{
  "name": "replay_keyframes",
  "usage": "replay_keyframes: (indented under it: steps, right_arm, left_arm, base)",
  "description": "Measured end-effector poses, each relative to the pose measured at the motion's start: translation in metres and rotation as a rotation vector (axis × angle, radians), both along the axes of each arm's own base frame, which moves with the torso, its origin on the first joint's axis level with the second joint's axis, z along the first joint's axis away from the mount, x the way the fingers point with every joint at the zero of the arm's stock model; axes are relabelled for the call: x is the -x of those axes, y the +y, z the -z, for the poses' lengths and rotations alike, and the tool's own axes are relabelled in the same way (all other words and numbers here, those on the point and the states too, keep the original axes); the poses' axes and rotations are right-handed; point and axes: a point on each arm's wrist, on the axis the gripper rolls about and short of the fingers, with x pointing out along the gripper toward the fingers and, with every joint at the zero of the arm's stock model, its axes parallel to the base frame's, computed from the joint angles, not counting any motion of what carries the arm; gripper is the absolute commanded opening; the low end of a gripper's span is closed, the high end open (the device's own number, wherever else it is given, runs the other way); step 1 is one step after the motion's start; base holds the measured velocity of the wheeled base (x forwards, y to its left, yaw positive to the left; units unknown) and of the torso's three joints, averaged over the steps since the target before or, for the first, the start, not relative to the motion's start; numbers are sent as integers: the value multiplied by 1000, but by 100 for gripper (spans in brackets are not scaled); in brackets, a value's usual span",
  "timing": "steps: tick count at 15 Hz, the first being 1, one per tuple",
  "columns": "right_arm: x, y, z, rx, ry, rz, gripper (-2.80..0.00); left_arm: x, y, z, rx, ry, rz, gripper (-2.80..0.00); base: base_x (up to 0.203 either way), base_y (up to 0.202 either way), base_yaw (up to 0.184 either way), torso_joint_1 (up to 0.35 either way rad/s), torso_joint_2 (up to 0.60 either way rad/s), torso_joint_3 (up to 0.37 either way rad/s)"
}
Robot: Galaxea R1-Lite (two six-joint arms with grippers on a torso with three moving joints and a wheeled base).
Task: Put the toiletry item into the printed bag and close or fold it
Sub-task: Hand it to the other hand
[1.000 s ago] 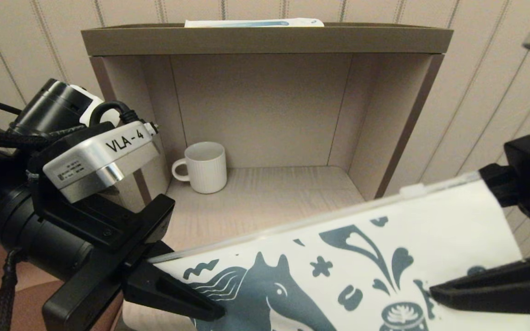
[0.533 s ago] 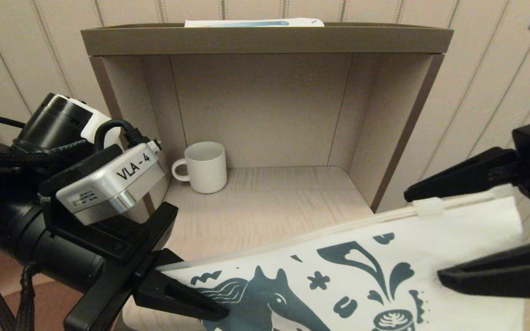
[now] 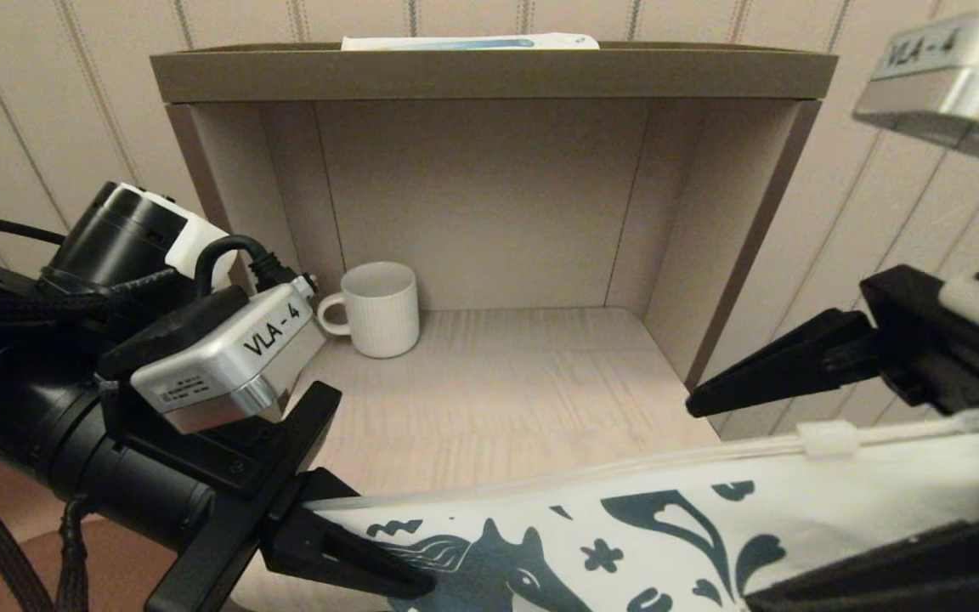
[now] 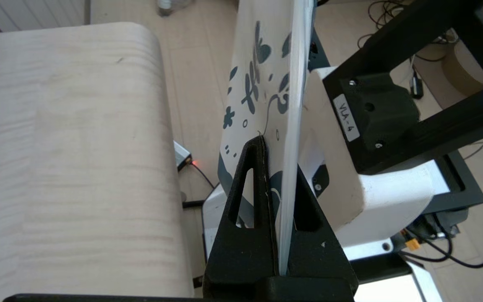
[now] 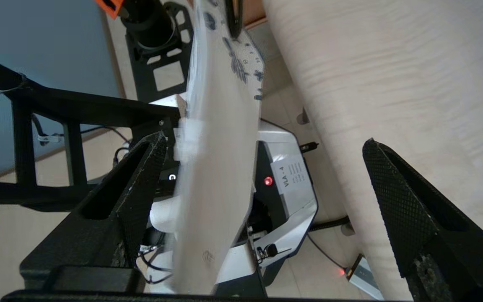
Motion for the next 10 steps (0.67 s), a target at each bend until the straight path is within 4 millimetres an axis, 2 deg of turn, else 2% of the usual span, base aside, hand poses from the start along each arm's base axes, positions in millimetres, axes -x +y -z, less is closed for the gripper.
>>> replay_keyframes:
  steps: [5, 10]
  right_arm:
    - [-3, 4, 6, 22, 16, -5, 0]
    - [-2, 0, 11, 36, 10, -3, 0]
  left_arm:
    - [1, 1, 1, 4, -4, 0, -280]
    - [1, 0, 2, 1, -1, 0, -280]
  base:
    - [0, 0, 0, 0, 0, 0]
    - [0, 0, 0, 0, 0, 0]
